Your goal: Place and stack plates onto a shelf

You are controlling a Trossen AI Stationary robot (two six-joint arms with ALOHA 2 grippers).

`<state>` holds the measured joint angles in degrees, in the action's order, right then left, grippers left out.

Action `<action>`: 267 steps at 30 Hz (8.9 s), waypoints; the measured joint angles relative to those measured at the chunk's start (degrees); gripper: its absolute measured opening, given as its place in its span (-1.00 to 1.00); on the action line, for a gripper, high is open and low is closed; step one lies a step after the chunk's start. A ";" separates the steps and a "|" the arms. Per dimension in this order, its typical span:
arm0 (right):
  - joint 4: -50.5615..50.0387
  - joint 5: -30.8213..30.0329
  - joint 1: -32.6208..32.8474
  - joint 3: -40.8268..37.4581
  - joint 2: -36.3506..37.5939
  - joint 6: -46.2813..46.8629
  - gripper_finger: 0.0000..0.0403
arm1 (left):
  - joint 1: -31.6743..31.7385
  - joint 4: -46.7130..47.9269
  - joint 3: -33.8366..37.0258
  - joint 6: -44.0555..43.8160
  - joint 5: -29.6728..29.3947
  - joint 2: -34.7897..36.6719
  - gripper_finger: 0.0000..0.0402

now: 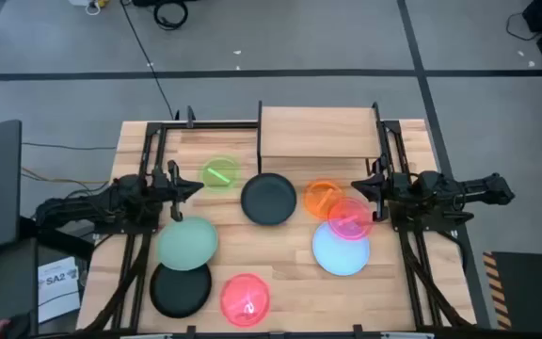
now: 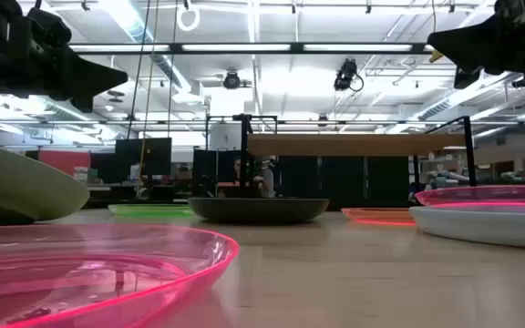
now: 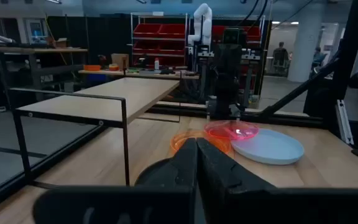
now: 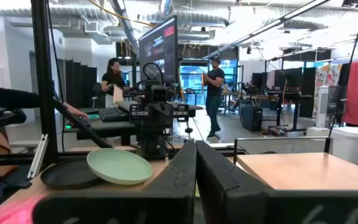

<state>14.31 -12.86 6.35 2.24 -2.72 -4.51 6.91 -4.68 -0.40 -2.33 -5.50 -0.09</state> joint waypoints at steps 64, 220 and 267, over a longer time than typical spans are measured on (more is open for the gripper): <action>0.22 -0.02 0.00 0.00 0.00 0.02 -0.92 | 0.00 -0.01 0.00 0.00 0.01 -0.29 -0.94; -75.63 15.22 -24.06 44.64 -81.37 22.29 -0.02 | 0.01 -0.10 0.00 0.00 0.02 -0.29 -0.94; -74.07 20.45 -24.00 44.61 -88.63 8.66 -0.38 | 0.00 0.00 0.00 0.00 0.00 -0.29 -0.94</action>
<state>-59.76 7.58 -17.65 46.85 -91.35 4.14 6.91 -4.68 -0.40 -2.33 -5.50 -0.38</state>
